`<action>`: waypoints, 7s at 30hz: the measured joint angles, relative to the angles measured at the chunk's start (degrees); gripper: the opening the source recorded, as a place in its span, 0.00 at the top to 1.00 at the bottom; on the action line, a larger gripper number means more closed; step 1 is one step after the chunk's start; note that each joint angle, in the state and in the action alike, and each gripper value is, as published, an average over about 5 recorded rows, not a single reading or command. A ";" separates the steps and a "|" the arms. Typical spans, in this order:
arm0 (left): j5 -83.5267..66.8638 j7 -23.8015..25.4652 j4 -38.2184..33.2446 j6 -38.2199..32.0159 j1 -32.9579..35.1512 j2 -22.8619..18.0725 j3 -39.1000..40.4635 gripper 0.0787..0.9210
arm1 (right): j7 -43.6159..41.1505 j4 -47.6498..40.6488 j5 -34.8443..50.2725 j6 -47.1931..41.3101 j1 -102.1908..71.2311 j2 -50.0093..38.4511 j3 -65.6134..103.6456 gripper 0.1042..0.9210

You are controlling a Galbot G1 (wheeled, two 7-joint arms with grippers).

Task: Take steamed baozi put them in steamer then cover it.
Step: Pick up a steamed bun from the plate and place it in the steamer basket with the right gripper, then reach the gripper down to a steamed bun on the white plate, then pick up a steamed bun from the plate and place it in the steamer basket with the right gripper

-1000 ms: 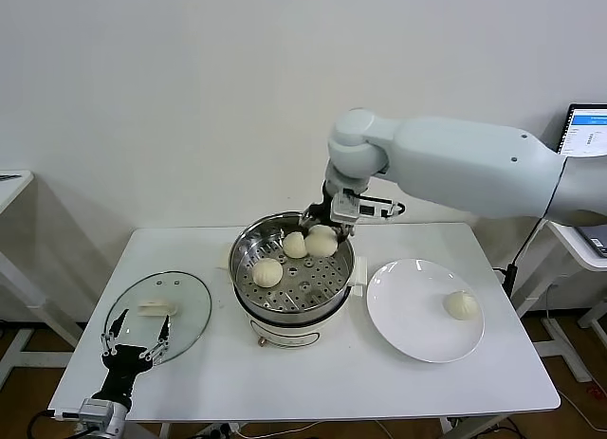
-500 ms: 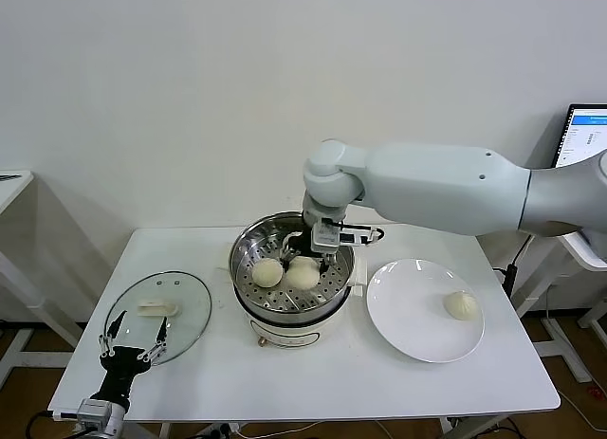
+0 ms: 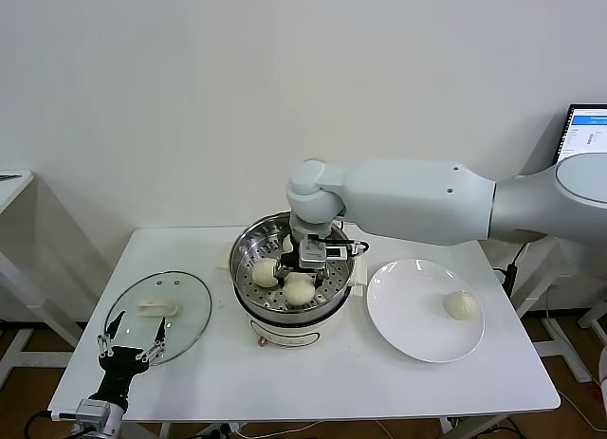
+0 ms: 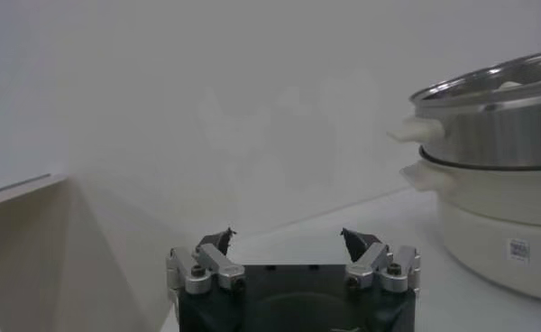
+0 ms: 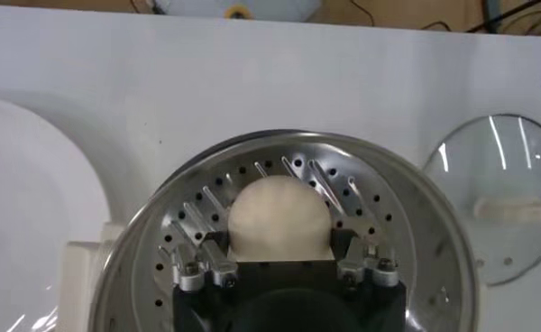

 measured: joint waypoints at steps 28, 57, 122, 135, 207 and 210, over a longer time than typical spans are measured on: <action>-0.04 -0.16 -0.50 0.09 0.23 -0.21 0.11 0.12 | -1.83 -2.72 1.61 -0.44 0.64 -2.60 2.43 0.12; 0.54 -0.99 -1.15 0.44 0.31 0.01 2.31 0.12 | -14.40 -8.52 0.08 -28.26 -17.41 -33.92 23.46 0.12; 1.16 -1.26 -0.50 0.42 -0.02 -0.32 2.78 0.12 | -10.84 -22.25 -22.68 -29.58 -39.34 -26.75 43.67 0.29; 1.21 -1.34 -1.05 0.53 0.03 -0.35 2.96 0.12 | -11.23 -21.19 -21.28 -29.99 -38.19 -27.77 43.38 0.30; -1.08 0.35 -0.31 0.97 -1.19 0.82 -0.88 0.12 | -5.14 -12.45 23.54 -55.53 -3.90 -3.30 5.56 0.30; -1.08 0.35 -0.30 0.97 -1.20 0.77 -0.87 0.12 | -5.21 -13.05 22.86 -55.52 -4.99 -2.99 6.22 0.30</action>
